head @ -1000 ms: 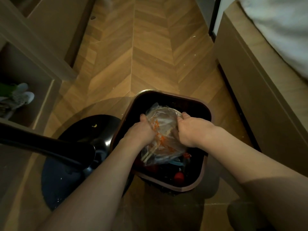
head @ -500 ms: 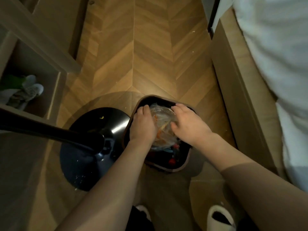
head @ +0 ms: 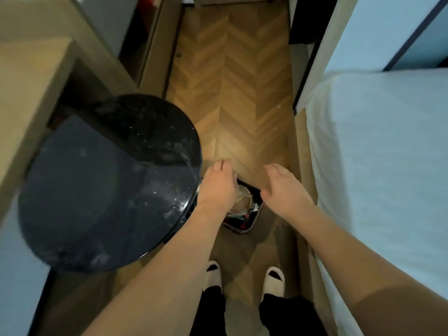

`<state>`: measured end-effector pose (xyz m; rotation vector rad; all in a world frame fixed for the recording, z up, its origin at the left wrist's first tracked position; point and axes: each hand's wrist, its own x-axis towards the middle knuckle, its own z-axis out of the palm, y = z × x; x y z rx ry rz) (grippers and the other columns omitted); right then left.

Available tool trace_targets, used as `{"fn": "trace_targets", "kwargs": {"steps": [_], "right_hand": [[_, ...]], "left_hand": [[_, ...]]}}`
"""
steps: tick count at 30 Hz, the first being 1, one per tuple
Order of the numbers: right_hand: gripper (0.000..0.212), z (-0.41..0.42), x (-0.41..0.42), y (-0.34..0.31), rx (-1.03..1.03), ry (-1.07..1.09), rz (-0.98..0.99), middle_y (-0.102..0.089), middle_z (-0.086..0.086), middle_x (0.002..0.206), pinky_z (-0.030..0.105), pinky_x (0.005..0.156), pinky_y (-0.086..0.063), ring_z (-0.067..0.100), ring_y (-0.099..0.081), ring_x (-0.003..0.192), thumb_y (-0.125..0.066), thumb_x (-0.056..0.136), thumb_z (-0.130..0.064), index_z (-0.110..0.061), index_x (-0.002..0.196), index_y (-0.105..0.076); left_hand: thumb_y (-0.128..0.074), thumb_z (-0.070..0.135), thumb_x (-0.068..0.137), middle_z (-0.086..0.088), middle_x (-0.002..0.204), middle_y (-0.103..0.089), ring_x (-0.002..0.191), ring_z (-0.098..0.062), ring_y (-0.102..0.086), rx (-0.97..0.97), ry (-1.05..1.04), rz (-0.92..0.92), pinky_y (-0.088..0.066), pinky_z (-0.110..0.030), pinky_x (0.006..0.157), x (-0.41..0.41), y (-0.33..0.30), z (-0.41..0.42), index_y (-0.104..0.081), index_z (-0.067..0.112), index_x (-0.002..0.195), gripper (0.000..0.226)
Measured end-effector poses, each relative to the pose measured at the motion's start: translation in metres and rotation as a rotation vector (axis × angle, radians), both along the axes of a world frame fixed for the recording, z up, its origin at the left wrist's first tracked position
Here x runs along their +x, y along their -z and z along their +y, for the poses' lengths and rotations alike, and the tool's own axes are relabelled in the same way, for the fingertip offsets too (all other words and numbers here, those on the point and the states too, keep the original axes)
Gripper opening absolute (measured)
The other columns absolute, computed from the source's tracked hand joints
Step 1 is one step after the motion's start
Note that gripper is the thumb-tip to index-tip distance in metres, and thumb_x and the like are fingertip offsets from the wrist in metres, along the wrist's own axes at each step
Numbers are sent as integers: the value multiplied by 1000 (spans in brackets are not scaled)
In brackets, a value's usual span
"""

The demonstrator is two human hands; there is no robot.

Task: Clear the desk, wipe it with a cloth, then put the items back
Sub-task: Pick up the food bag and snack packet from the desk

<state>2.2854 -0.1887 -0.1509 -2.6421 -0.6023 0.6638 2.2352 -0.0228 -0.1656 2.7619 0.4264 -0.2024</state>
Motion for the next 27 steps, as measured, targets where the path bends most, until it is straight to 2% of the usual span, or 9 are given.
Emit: {"fn": "trace_targets", "kwargs": {"steps": [3,6,12,19,24,27], "right_hand": [[56,-1,-15,-67,7,-6,-14,-40,10,150,41,114,-35,28,-36,139,-53,95,-23,-10,147,-35],[60,8,-25,-97,27,-25,-40,-37,9,153,41,116,-34,27,-35,141,-54,96,-25,-12,150,-32],[64,67,-55,-125,65,-81,-34,-34,7,156,33,115,-31,23,-35,142,-55,97,-23,-13,154,-28],[60,165,-102,-142,148,-186,-73,-36,4,156,35,112,-37,21,-41,138,-55,97,-26,-15,152,-33],[62,227,-139,-153,121,-335,-72,-22,4,162,37,111,-35,23,-42,137,-53,97,-28,-15,153,-30],[63,265,-158,-158,136,-433,-111,-18,4,163,37,113,-33,24,-34,142,-53,97,-29,-15,153,-29]], "left_hand": [[-46,22,105,-12,143,-47,131,-32,-44,-20,-19,-60,-38,-39,107,-16,-73,0,-42,5,144,42],[-46,21,106,-11,147,-45,135,-30,-42,-13,-72,-105,-36,-38,110,-32,-107,13,-42,5,145,42],[-44,23,107,-11,152,-43,138,-26,-41,-3,-179,-142,-34,-35,114,-85,-136,63,-39,6,149,46],[-41,26,108,-9,152,-44,139,-24,-43,41,-373,-189,-34,-34,117,-161,-153,151,-40,8,149,45],[-41,28,108,-6,153,-43,140,-21,-42,30,-555,-208,-32,-32,116,-222,-161,197,-39,10,151,46],[-41,27,108,-6,152,-45,139,-22,-43,30,-681,-208,-32,-32,115,-262,-161,222,-40,9,150,46]]}}
